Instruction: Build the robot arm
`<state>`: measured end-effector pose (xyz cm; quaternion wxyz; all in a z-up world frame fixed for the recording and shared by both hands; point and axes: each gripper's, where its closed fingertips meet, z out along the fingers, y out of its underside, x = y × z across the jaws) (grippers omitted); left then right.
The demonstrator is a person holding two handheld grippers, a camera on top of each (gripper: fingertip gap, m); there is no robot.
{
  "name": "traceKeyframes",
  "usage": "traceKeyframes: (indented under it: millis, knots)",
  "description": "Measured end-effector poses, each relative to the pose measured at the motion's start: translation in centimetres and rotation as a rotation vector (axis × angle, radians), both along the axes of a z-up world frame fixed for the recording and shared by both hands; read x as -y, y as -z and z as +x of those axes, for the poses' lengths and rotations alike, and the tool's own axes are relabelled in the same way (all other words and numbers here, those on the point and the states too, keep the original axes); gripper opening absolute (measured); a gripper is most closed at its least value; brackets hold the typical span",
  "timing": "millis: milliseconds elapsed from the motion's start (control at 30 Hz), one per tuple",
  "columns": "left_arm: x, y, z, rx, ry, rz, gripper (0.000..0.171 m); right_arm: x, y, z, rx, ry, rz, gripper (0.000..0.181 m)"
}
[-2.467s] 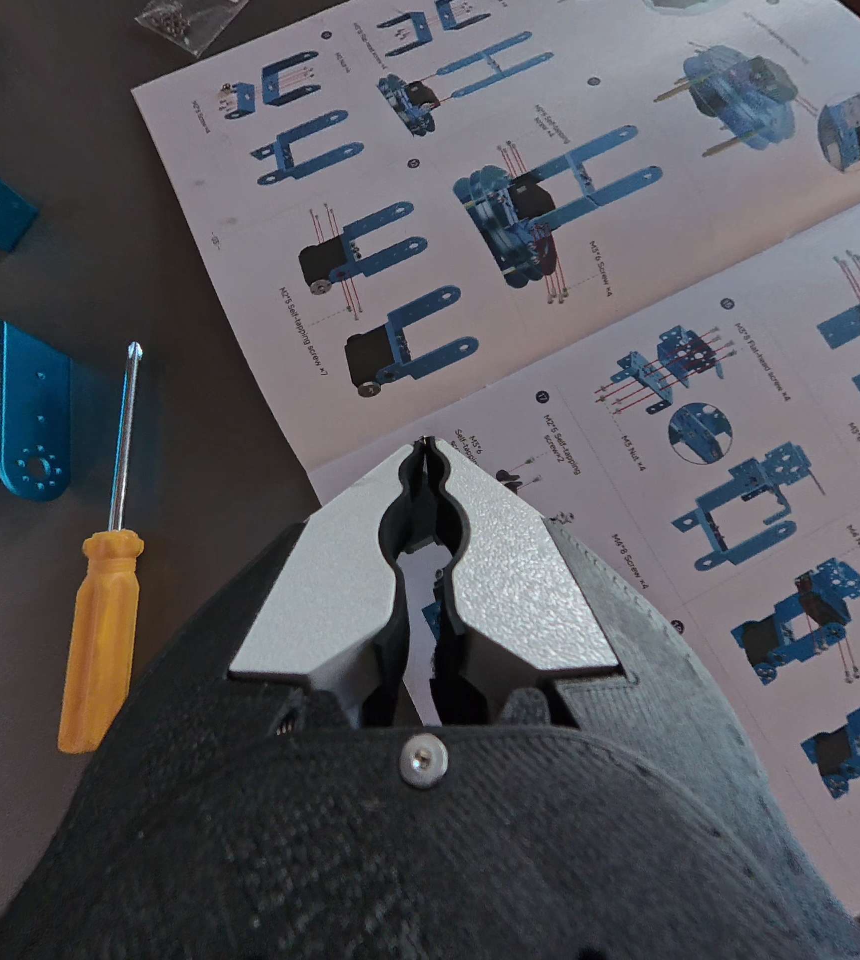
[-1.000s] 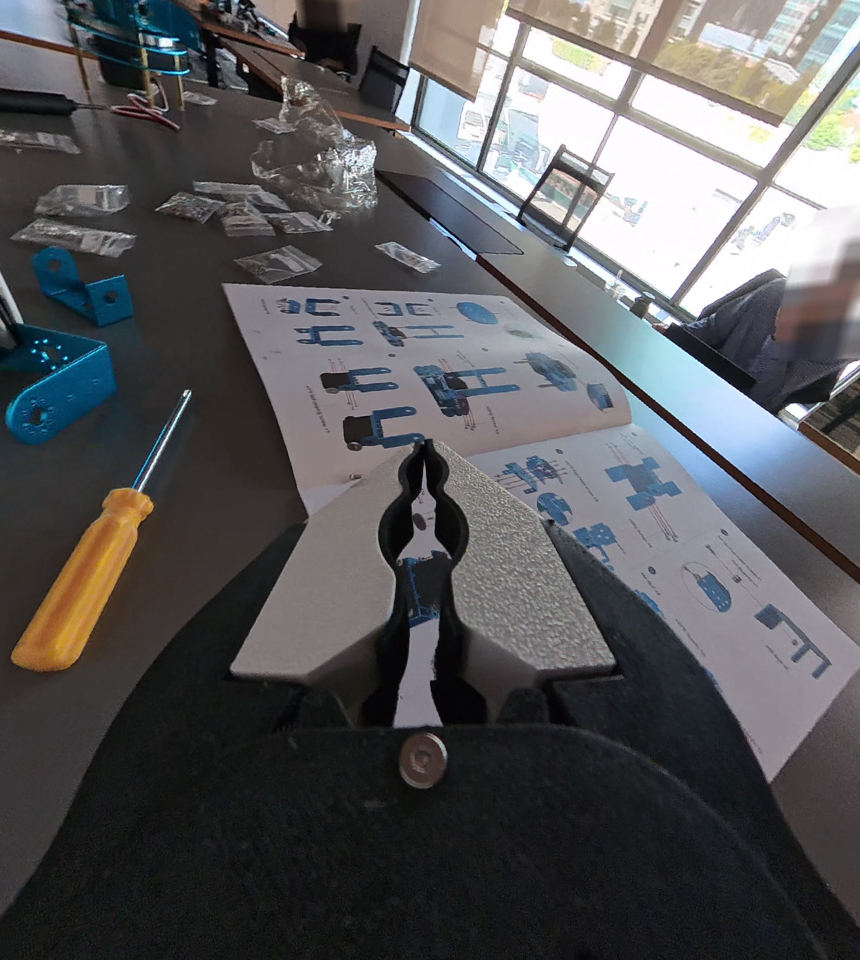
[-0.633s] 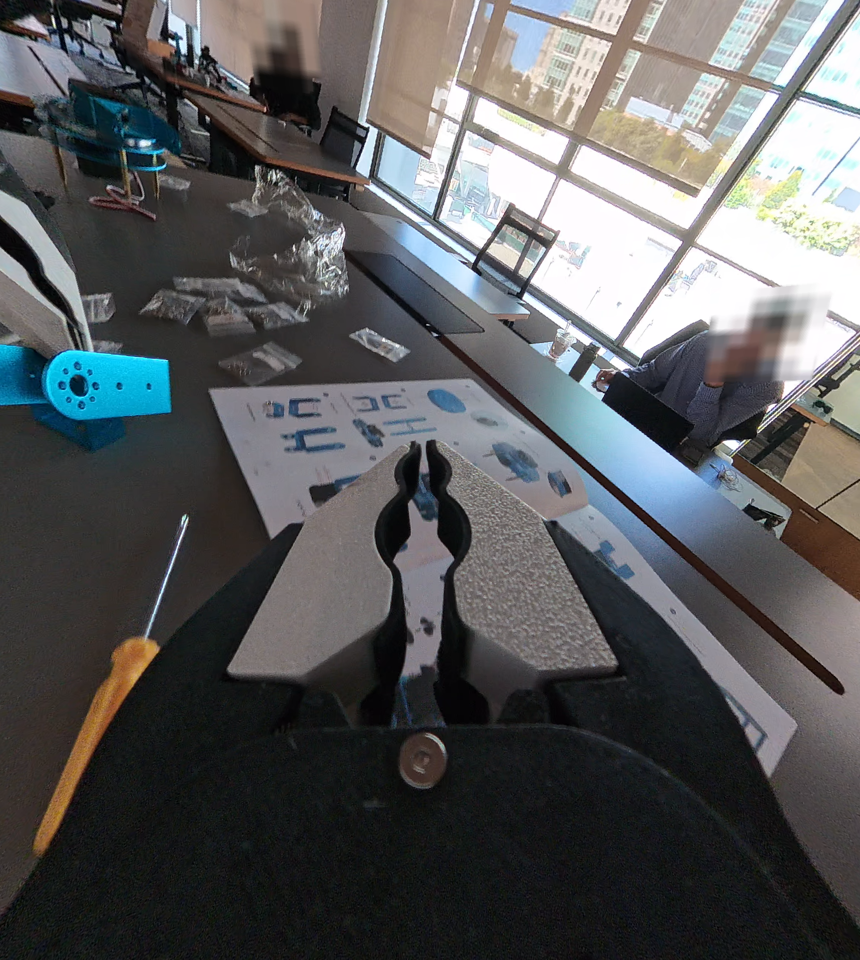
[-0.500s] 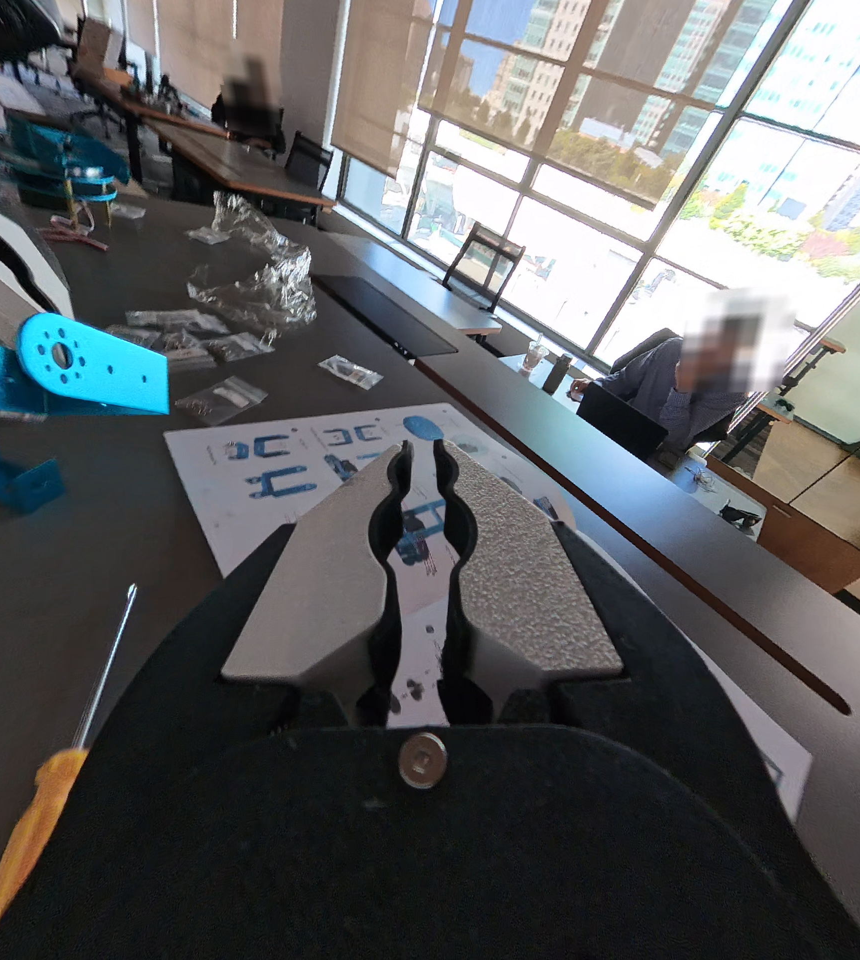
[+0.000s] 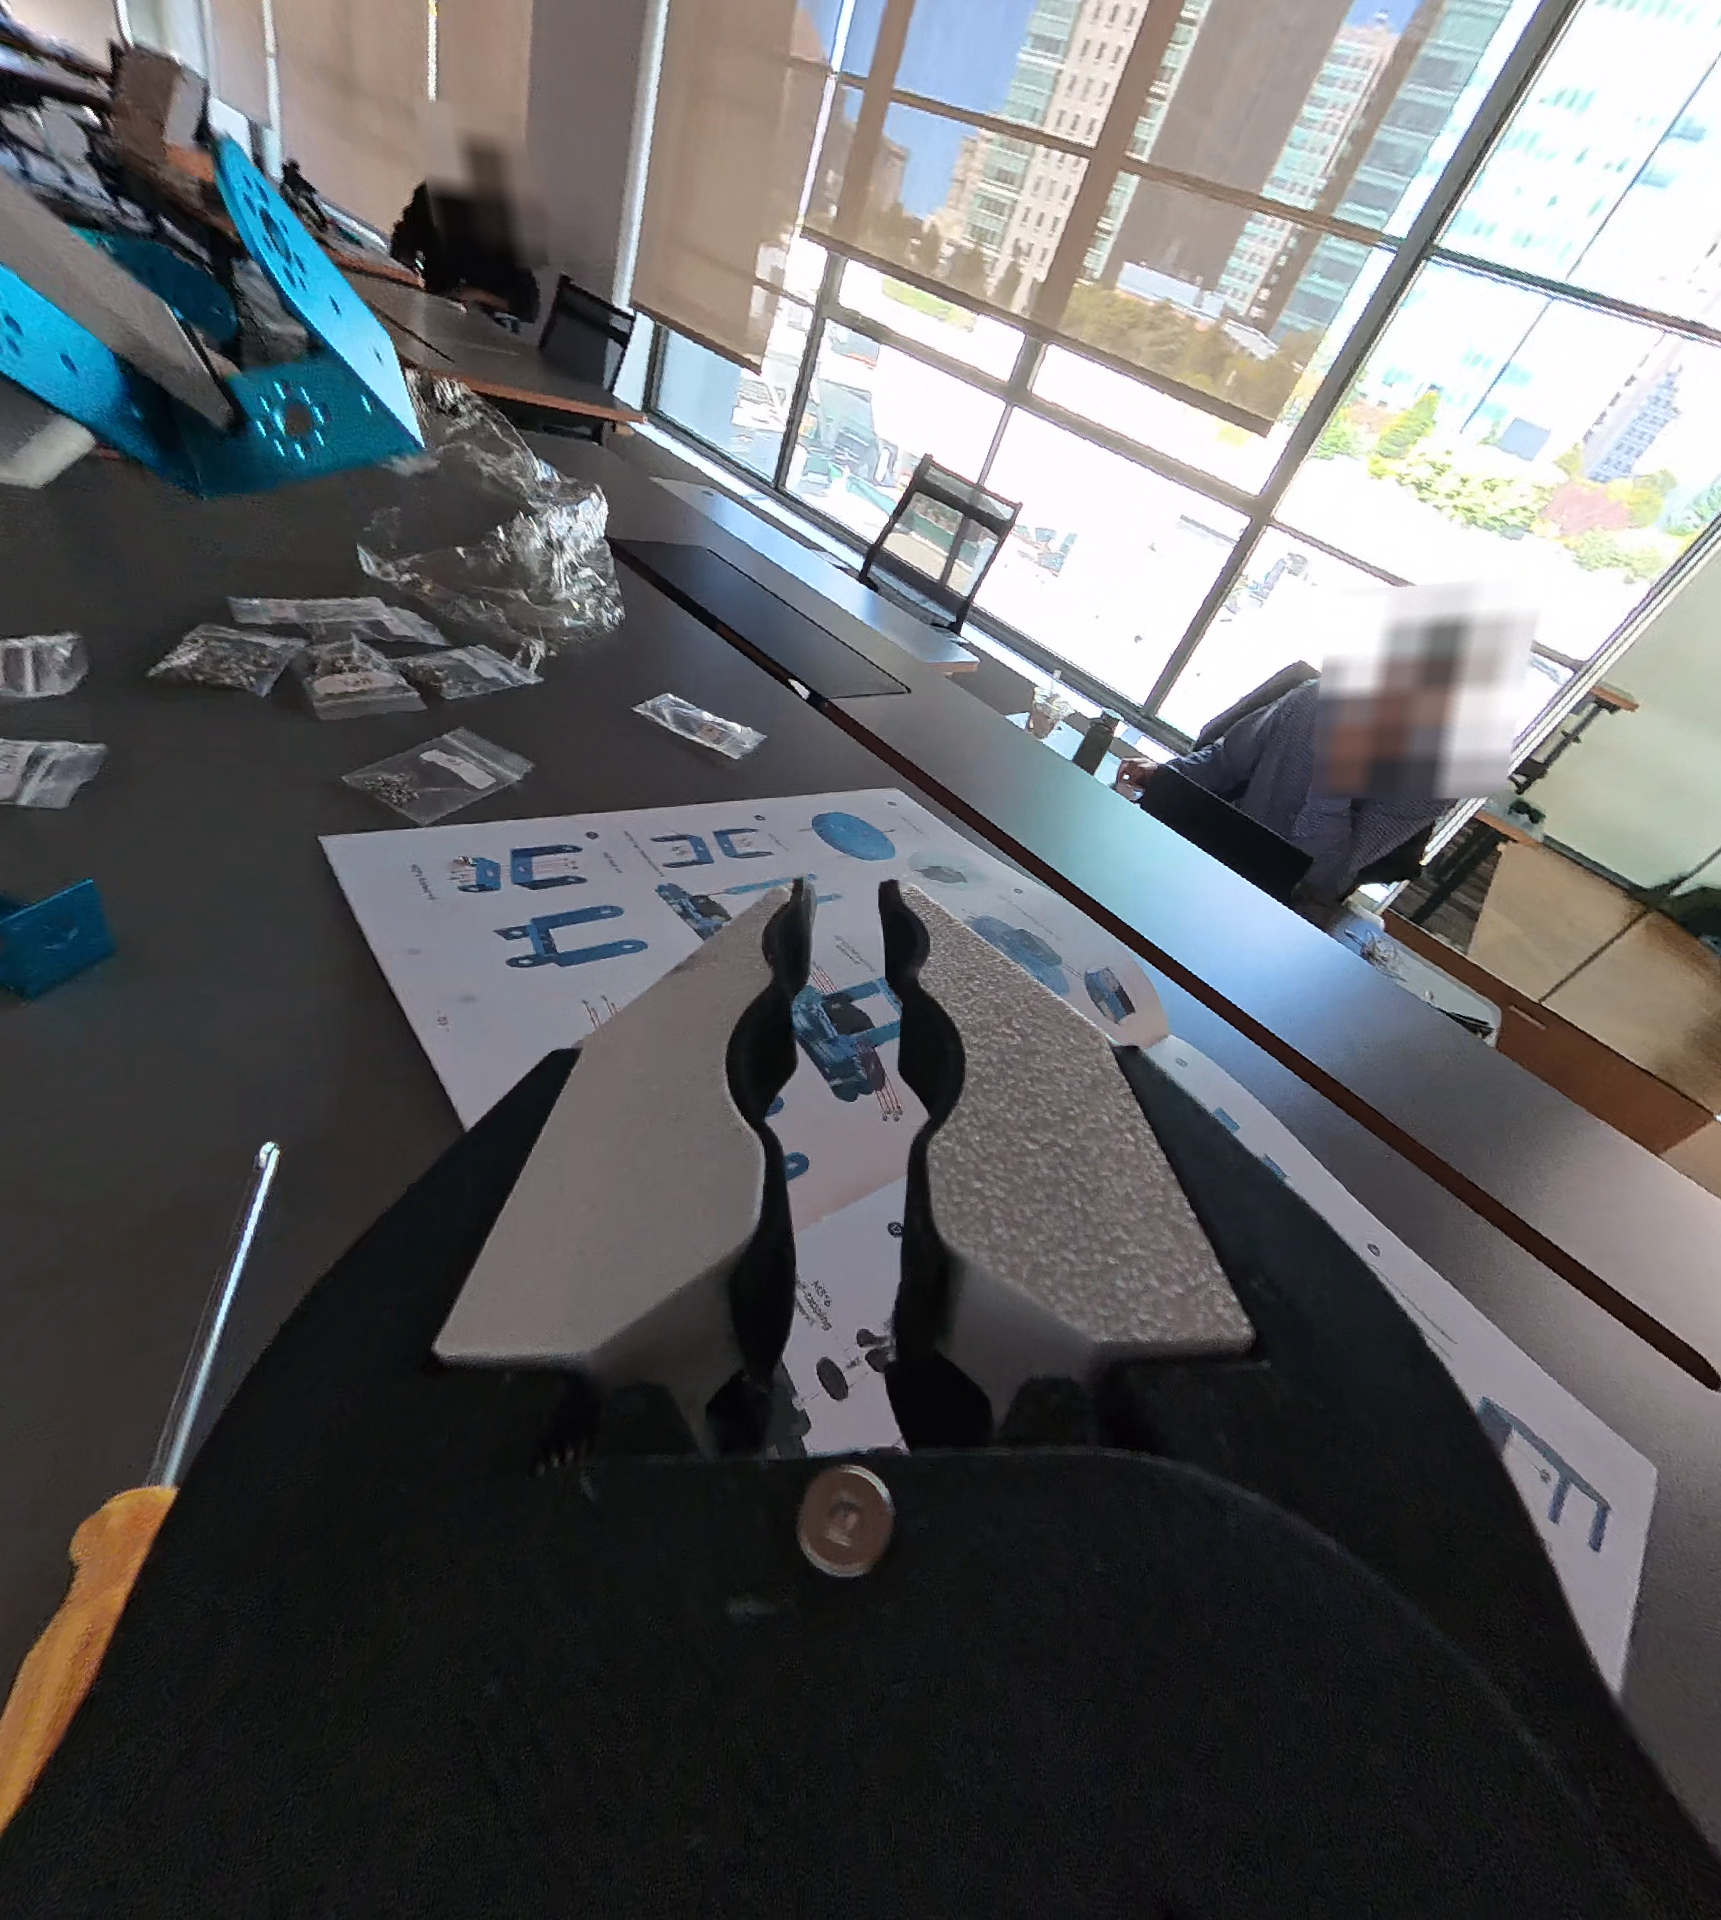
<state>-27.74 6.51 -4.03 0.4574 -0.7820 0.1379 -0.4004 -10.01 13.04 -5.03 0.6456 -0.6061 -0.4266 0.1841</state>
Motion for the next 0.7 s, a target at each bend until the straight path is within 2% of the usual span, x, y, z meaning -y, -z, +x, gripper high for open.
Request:
traceKeyframes:
  millis: [67,200,333,700]
  knots:
    - [-0.2,-0.2,-1.5,-0.051,-0.065,0.024,0.000,-0.2,0.7,-0.2,0.054,0.019,0.019,0.010]
    - [0.6,-1.3,-1.0,0.022,-0.026,0.025,0.000,-0.4,2.5,-1.2,0.182,0.015,0.045,0.009]
    - [0.6,-0.2,-1.0,-0.067,-0.051,0.007,0.000,0.4,3.8,-2.0,0.230,-0.023,0.020,0.007]
    - [0.4,0.5,-1.5,-0.127,-0.098,-0.002,0.000,1.8,4.1,-2.7,0.269,-0.077,0.031,0.005]
